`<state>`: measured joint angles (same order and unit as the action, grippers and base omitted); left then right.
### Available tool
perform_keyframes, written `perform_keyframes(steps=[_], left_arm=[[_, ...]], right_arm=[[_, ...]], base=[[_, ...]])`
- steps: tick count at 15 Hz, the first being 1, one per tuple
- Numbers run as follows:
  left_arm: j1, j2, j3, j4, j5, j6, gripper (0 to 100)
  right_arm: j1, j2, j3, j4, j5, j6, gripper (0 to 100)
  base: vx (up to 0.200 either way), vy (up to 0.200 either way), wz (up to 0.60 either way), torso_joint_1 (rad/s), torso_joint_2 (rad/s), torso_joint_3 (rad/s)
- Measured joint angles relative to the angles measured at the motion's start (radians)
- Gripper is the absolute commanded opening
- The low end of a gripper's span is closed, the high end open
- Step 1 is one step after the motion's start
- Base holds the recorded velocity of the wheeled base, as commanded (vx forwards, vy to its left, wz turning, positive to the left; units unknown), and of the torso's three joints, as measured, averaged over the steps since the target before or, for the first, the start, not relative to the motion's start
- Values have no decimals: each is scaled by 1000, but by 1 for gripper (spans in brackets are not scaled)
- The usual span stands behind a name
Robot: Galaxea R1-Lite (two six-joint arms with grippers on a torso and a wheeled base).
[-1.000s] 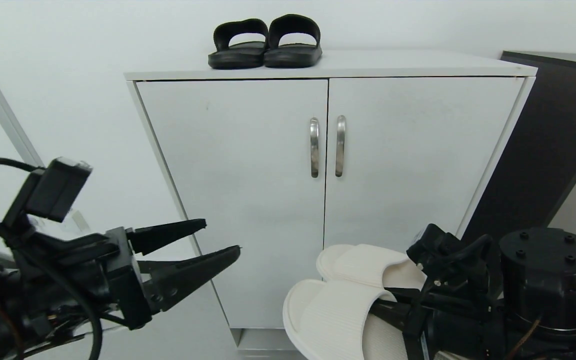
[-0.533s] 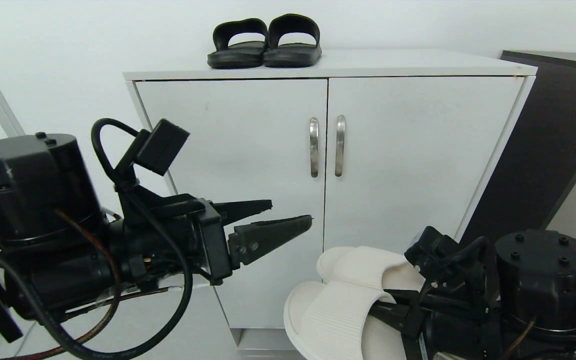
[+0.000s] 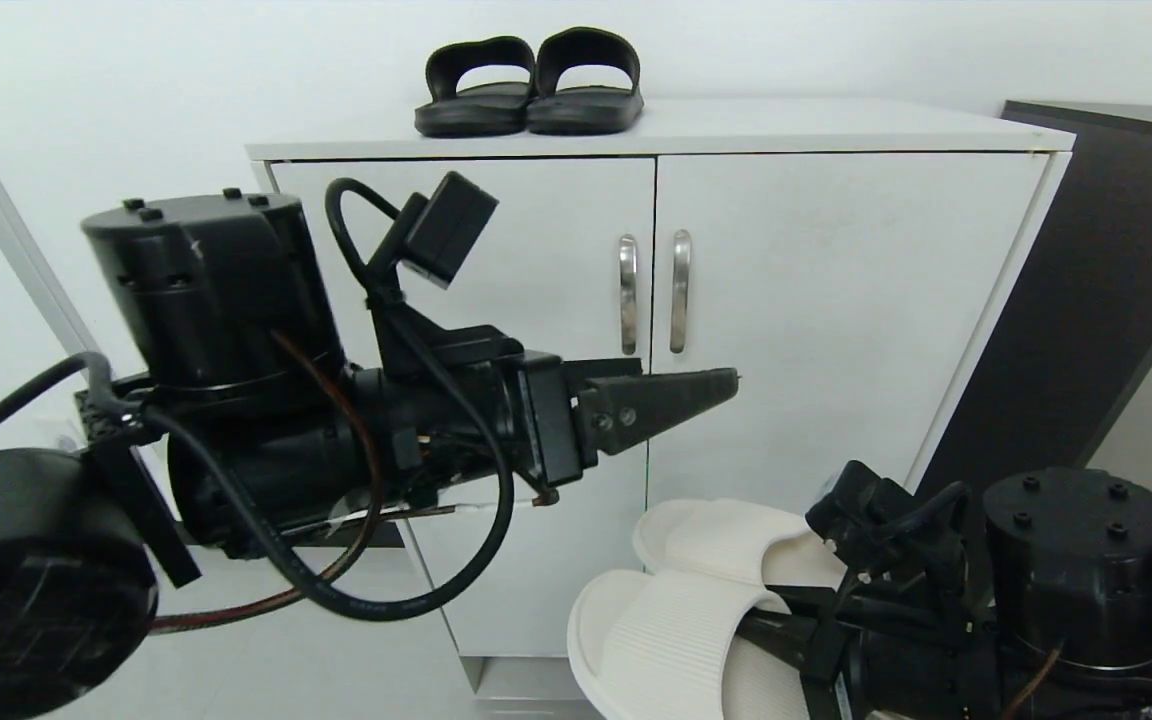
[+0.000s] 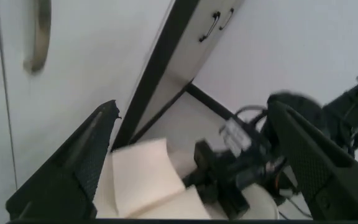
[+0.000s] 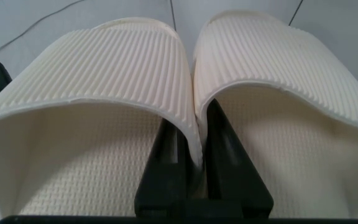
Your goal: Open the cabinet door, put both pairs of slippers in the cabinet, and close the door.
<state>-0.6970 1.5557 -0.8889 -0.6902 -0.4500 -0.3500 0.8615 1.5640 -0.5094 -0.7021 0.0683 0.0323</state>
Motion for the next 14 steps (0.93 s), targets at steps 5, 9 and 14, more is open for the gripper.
perform_keyframes(steps=[5, 9, 14], left_arm=[[-1, 157, -226, 7, -2, -15, 100], [-1, 219, -294, 10, 110, -16, 100], [2, 235, -299, 10, 219, -15, 100]], right_arm=[[0, 9, 4, -3, 0, 0, 0], [0, 14, 4, -3, 0, 0, 0], [-1, 17, 4, -3, -1, 0, 0]], base=[[0, 0, 0, 0, 0, 0], [0, 0, 0, 0, 0, 0], [0, 0, 0, 0, 0, 0]])
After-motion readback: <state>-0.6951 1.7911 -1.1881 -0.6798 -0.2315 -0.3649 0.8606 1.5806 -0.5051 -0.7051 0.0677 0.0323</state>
